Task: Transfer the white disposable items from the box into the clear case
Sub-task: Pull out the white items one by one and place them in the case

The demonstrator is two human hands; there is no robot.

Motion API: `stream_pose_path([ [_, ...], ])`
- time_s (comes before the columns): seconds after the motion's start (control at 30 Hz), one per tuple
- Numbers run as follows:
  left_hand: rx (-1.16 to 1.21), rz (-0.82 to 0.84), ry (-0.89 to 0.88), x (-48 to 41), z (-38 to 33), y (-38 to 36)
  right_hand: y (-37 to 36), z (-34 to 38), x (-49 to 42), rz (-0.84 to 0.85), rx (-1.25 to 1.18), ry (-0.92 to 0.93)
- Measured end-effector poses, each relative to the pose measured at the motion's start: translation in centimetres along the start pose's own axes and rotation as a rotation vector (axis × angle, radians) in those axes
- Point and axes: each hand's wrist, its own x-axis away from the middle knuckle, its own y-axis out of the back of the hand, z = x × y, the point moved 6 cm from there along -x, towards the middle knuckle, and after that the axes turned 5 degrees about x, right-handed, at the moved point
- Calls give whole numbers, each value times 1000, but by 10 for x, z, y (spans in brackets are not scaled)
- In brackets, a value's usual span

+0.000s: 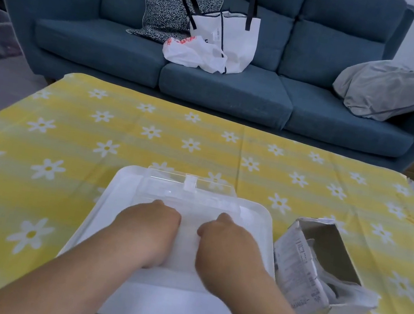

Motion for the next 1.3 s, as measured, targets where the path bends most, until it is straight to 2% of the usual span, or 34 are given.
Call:
stream_pose_path([
  [0.2,-18,38,37,-6,1,-9,-19,1,-10,167,-188,8],
  [0.3,12,74,35,-9,0,-12,-22,1,-9,211,-200,55],
  [0.43,181,195,71,-2,6,-3,-15,2,0,218,-194,127],
  [0.5,273,168,91,5,10,13,-4,-2,5,195,-228,136],
  [0.57,204,-26,45,11,9,37,10,-11,9,129,-322,111],
  [0.63,161,-230,-67,16,0,55,27,-27,9,-17,-422,55],
  [0.67,199,-243,-140,16,-6,55,36,-39,11,-102,-457,2],
  [0.73,243,-164,-262,15,-18,43,51,-69,14,-267,-482,-139],
  [0.83,129,-39,-220,8,-20,20,60,-117,23,-412,-465,-330],
  [0.93,67,48,-80,1,-15,6,48,-153,30,-320,-425,-463],
  [1.1,83,60,-4,-3,-18,6,10,-178,26,-17,-249,-483],
  [1.2,68,-64,2,-4,-25,21,-3,-179,29,68,-280,-461],
  [1.3,262,-258,-76,-1,-42,40,0,-179,34,42,-330,-446],
])
